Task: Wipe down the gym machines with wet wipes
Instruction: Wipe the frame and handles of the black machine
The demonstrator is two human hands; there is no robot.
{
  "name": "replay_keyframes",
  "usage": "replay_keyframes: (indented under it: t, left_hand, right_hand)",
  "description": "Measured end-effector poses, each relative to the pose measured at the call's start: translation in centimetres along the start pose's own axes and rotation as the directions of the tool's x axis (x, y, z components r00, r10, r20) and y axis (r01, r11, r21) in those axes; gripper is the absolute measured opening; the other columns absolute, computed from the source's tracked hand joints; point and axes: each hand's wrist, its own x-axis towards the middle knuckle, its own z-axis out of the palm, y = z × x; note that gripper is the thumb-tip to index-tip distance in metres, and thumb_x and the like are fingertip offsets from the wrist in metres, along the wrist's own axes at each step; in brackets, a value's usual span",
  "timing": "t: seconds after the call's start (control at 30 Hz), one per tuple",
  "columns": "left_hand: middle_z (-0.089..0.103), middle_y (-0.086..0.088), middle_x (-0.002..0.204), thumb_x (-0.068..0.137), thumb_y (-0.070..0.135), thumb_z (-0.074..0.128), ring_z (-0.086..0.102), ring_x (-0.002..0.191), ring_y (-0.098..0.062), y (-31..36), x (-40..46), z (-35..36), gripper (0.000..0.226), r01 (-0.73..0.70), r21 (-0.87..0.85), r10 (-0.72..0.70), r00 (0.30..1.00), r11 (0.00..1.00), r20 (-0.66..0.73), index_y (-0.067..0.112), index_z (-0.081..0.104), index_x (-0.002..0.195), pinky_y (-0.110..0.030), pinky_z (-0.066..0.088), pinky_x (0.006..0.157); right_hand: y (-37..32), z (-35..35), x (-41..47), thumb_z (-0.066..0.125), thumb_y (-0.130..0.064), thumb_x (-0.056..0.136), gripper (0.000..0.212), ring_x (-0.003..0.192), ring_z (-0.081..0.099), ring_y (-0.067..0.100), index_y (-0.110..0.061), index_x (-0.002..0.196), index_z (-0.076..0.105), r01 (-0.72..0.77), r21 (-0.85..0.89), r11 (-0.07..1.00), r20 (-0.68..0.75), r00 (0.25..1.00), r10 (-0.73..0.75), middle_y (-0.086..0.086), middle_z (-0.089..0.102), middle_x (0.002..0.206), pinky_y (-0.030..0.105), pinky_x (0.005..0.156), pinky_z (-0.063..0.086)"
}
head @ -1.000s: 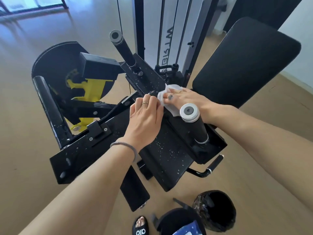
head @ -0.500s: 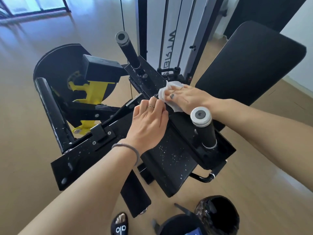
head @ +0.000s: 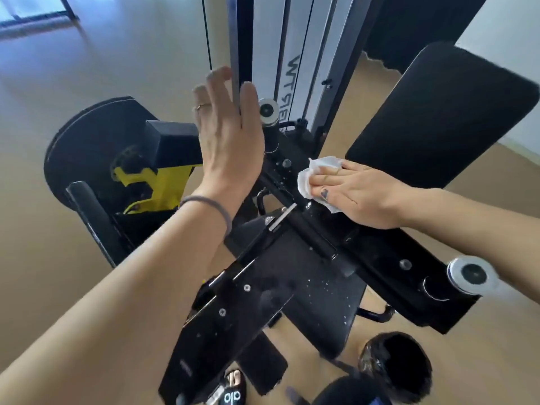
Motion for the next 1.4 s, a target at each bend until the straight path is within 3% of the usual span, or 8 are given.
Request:
replay_keyframes:
  t: [0.43,0.5,0.57,0.67,0.8,0.9,1.23,1.4]
  left_hand:
    - [0.063,-0.011,0.089,0.102,0.031,0.021,0.054,0.084,-0.019,-1.5,2.3,0.8,0.048,-0.038,-0.056,0.049,0.975,0.998,0.215,0.001,0.057,0.094,-0.032,0.042,0.073]
    - [0.066,-0.011,0.094,0.098,0.035,0.02,0.057,0.091,-0.021,-1.8,2.4,1.0,0.052,-0.012,-0.086,0.03,0.978,0.996,0.208,0.001,0.06,0.096,-0.035,0.045,0.08]
    - [0.066,-0.01,0.094,0.095,0.041,0.02,0.058,0.092,-0.019,-1.8,2.4,1.2,0.057,0.007,-0.115,0.017,0.98,0.993,0.2,0.001,0.06,0.097,-0.034,0.045,0.081]
    - [0.065,-0.005,0.095,0.09,0.052,0.018,0.057,0.089,-0.011,-1.9,2.3,1.6,0.066,0.047,-0.149,-0.018,0.982,0.988,0.186,0.004,0.062,0.099,-0.017,0.042,0.075]
    - [0.062,0.0,0.09,0.098,0.043,0.018,0.052,0.078,-0.005,-1.9,1.9,1.8,0.06,0.079,-0.154,-0.053,0.985,0.985,0.163,0.003,0.062,0.1,-0.008,0.037,0.066]
    - [0.059,0.004,0.081,0.099,0.041,0.018,0.05,0.073,-0.007,-1.6,1.8,1.9,0.059,0.098,-0.147,-0.078,0.988,0.984,0.135,0.001,0.062,0.095,-0.02,0.037,0.067]
    - [0.064,-0.017,0.094,0.101,0.041,0.019,0.058,0.089,-0.031,-1.6,1.8,1.8,0.058,0.112,-0.098,-0.101,0.989,0.989,0.108,0.001,0.061,0.098,-0.049,0.049,0.08]
    - [0.062,-0.008,0.095,0.096,0.047,0.02,0.057,0.084,-0.018,-1.4,1.4,2.1,0.06,0.153,-0.143,-0.14,0.985,0.978,0.1,0.005,0.062,0.102,-0.031,0.045,0.07]
  right_hand:
    - [-1.4,-1.6,5.9,0.015,-0.031,0.11,0.052,0.15,-0.003,-0.007,-0.018,0.16,0.018,-0.078,0.215,0.973,-0.131,0.985,0.108,-0.005,0.008,0.169,0.015,0.119,-0.01]
    - [-2.5,-2.5,7.2,0.02,-0.026,0.111,0.048,0.138,0.026,-0.012,-0.01,0.153,0.039,-0.026,0.511,0.859,-0.151,0.981,0.12,0.003,0.036,0.16,0.001,0.11,0.004]
    - [-3.2,-2.9,8.2,0.028,-0.028,0.108,0.039,0.1,0.055,0.005,-0.008,0.115,0.06,0.061,0.768,0.638,-0.193,0.971,0.139,0.004,0.063,0.117,0.016,0.096,0.035]
    - [-2.9,-2.7,8.3,0.028,-0.022,0.11,0.046,0.126,0.04,0.03,0.013,0.135,0.043,0.075,0.846,0.528,-0.172,0.976,0.137,0.028,0.044,0.144,0.03,0.104,0.033]
    - [-1.6,-1.1,6.8,0.024,-0.026,0.105,0.048,0.142,0.022,-0.013,-0.003,0.139,0.05,0.107,0.589,0.801,-0.158,0.987,-0.016,0.004,0.042,0.154,0.01,0.119,0.008]
    - [-1.3,-0.1,6.3,0.016,-0.036,0.103,0.056,0.154,-0.003,0.0,-0.024,0.154,0.036,0.161,0.146,0.976,-0.135,0.981,-0.142,-0.011,0.019,0.167,0.032,0.126,-0.007]
    - [-1.2,-0.8,6.8,0.006,-0.045,0.106,0.061,0.155,-0.009,0.008,-0.022,0.162,0.012,0.265,-0.164,0.95,-0.115,0.952,-0.285,-0.009,0.006,0.169,0.03,0.124,-0.013]
    - [0.1,-1.3,5.7,0.007,-0.042,0.107,0.059,0.154,-0.011,0.004,-0.022,0.162,0.007,0.166,-0.12,0.979,-0.133,0.974,-0.182,-0.008,0.001,0.169,0.024,0.121,-0.015]
